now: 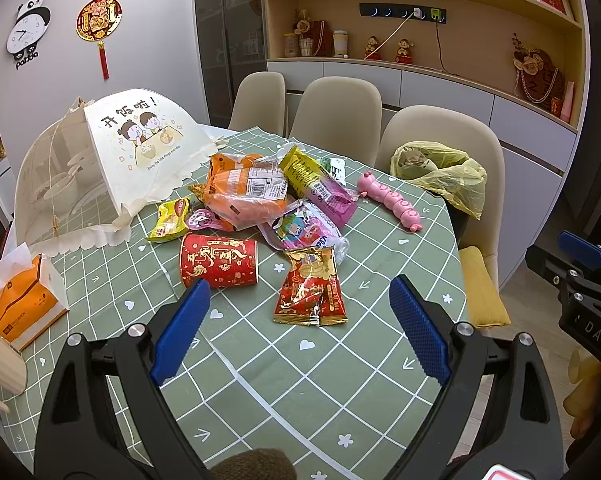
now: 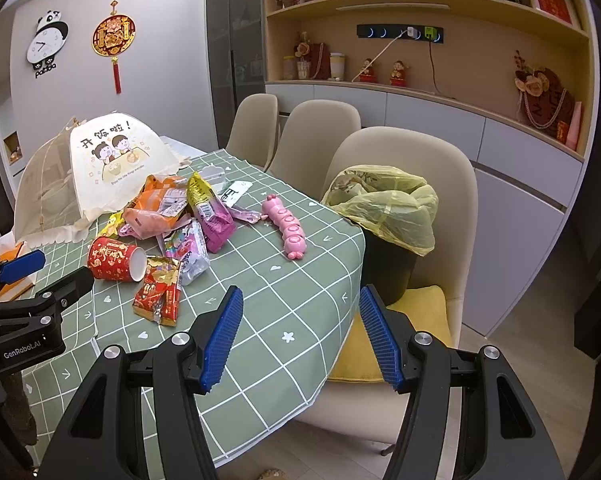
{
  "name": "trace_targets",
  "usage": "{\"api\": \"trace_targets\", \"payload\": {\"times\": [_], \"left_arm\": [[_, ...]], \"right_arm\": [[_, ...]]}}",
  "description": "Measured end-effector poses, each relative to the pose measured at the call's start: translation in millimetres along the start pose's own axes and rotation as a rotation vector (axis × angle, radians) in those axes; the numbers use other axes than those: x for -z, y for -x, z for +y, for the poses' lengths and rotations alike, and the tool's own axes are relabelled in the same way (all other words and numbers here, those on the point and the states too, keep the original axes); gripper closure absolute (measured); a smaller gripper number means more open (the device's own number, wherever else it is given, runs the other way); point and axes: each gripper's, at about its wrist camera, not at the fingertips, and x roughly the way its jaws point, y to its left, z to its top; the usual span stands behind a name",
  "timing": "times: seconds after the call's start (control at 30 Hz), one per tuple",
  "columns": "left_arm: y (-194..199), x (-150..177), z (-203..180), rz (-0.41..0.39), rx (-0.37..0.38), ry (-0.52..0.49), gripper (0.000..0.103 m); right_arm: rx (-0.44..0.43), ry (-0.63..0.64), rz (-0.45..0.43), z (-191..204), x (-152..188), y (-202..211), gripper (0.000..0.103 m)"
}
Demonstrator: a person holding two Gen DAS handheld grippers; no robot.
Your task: Collect trash
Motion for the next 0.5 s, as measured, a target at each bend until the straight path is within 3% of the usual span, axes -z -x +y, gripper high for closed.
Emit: {"api": "trace_targets", "payload": {"times": [0.5], "left_arm": [[-0.3,0.1,0.4,0.001,0.001,0.001,0.016]], "right_arm": [[-0.002,-0.003,0.003,-0.1,1.0,-0.6,0.045]]}}
